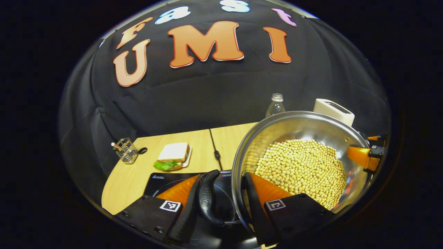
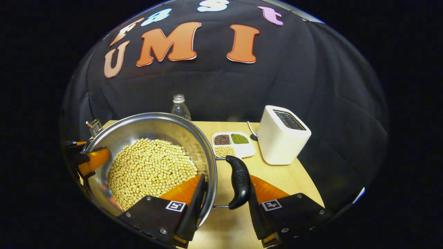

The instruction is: First push the handle of the pot to place it horizontally, then grasp the pot with both hands and set it on the induction cooktop.

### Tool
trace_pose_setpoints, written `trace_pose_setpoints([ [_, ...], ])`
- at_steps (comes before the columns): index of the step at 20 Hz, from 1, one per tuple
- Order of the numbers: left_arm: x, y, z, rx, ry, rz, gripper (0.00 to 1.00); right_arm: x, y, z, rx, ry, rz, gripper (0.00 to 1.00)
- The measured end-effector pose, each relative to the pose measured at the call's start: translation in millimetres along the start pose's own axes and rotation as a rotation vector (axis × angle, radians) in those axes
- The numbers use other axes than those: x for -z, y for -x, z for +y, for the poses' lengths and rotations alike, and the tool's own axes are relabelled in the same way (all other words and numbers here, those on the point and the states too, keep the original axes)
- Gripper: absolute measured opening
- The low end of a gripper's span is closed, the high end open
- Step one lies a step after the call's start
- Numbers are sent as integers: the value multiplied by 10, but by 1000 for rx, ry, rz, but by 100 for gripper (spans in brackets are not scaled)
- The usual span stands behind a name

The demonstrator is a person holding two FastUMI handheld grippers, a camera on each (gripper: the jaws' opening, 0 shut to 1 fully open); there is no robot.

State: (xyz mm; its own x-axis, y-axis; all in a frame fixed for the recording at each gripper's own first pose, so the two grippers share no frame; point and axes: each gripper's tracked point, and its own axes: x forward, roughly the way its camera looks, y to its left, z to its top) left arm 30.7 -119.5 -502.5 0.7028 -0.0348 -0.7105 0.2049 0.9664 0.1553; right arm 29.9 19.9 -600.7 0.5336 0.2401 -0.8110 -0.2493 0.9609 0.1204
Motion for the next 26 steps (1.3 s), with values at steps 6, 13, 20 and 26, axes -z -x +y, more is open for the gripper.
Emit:
trace_pose_setpoints([
  [6,30,310,861,-98,23,-10,74,-34,-215,18,-101,38,-27,65],
  [13,151,514,1655,-195,64,-2,70,-153,-366,-3,-184,87,-40,65],
  [20,240,588,1962,-255,78,13,74,-253,-473,-91,-232,114,-23,65],
  [26,263,588,1981,-244,98,31,77,-281,-482,-81,-223,125,-2,65],
])
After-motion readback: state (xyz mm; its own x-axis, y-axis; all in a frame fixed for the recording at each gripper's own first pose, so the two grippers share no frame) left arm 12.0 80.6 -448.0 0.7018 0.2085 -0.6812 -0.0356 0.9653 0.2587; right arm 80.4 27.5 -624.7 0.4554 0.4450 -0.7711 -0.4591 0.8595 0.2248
